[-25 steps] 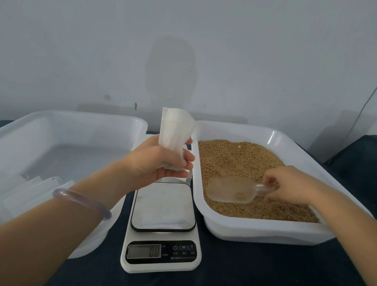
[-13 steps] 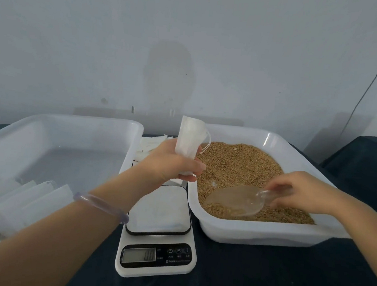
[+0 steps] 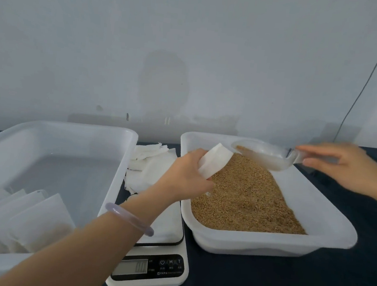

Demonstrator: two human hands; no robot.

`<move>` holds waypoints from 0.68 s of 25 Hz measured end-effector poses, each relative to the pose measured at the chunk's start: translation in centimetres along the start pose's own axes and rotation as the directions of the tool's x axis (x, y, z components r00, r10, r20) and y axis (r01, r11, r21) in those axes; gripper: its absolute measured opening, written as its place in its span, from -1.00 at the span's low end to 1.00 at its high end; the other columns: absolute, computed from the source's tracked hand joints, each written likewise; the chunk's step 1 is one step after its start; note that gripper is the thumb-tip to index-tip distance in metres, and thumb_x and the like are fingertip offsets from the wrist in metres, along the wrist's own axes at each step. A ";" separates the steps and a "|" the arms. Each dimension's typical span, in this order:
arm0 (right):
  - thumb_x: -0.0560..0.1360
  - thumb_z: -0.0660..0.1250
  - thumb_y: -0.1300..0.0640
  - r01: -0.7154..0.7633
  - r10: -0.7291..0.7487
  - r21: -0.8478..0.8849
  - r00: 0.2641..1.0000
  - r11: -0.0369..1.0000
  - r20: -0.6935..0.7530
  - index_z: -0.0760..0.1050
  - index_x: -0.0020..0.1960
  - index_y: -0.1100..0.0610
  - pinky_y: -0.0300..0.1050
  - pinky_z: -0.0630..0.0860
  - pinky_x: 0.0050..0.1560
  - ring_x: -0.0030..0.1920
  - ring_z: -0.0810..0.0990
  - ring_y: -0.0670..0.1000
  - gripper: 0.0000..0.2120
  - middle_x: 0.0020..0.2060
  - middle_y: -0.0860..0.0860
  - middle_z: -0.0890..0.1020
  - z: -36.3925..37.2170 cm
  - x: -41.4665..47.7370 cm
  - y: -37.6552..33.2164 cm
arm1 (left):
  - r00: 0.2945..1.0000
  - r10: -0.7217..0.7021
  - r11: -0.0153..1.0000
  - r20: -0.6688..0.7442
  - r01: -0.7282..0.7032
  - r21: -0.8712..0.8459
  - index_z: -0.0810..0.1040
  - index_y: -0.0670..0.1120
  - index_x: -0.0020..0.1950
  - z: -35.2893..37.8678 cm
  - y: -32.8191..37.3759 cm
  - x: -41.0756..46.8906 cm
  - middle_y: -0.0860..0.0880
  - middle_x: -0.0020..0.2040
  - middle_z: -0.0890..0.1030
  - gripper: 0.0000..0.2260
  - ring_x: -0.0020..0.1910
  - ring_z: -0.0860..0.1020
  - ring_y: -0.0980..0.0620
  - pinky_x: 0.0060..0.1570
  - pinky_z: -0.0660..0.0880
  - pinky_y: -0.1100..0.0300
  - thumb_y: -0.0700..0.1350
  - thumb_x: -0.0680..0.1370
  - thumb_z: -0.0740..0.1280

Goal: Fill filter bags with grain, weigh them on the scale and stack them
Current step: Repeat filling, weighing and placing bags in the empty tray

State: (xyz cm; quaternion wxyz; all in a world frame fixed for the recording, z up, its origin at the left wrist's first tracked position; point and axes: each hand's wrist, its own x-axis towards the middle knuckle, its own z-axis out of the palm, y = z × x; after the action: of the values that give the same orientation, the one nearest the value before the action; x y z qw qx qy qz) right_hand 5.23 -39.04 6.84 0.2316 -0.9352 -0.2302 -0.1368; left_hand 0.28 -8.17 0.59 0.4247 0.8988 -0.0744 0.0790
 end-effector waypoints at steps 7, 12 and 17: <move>0.33 0.17 -0.30 0.151 -0.149 -0.200 0.989 0.968 0.026 0.41 0.07 -0.45 0.08 0.12 0.32 0.12 0.50 -0.10 -0.69 0.01 -0.32 0.58 -2.9 1.0 -1.2 | 0.989 0.113 0.986 -0.093 -0.100 0.130 0.38 -0.04 0.18 2.0 -0.3 0.0 0.15 -0.25 0.42 -0.65 -0.20 0.48 0.01 -0.28 0.39 0.18 -0.19 0.43 0.35; 0.24 0.15 -0.37 0.150 -0.146 -0.289 0.989 0.946 0.033 0.40 0.01 -0.47 0.00 -0.28 0.41 0.15 0.27 -0.24 -0.66 -0.04 -0.39 0.52 -2.8 1.3 -2.0 | 0.979 0.147 0.984 -0.142 -0.131 0.120 0.34 0.02 0.03 2.7 -1.0 -0.1 0.09 -0.22 0.49 -0.73 -0.22 0.49 0.01 -0.30 0.40 0.18 -0.19 0.43 0.35; 0.32 0.19 -0.34 0.252 -0.302 -0.474 0.953 0.844 -0.031 0.44 0.05 -0.38 0.00 -0.40 0.37 0.20 0.25 -0.13 -0.69 -0.06 -0.31 0.53 -3.0 1.9 -3.7 | 0.965 0.239 0.948 -0.110 -0.207 0.243 0.36 -0.09 0.06 3.7 -1.3 -0.1 -0.03 -0.11 0.51 -0.75 -0.15 0.50 -0.10 -0.22 0.47 0.02 -0.22 0.43 0.32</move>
State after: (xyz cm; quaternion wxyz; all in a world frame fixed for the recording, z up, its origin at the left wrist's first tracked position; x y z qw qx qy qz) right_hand 4.61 -36.95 11.51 -0.0094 -0.9116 -0.3110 -0.2686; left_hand 0.76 -10.23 -2.78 0.3106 0.9199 -0.1366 0.1966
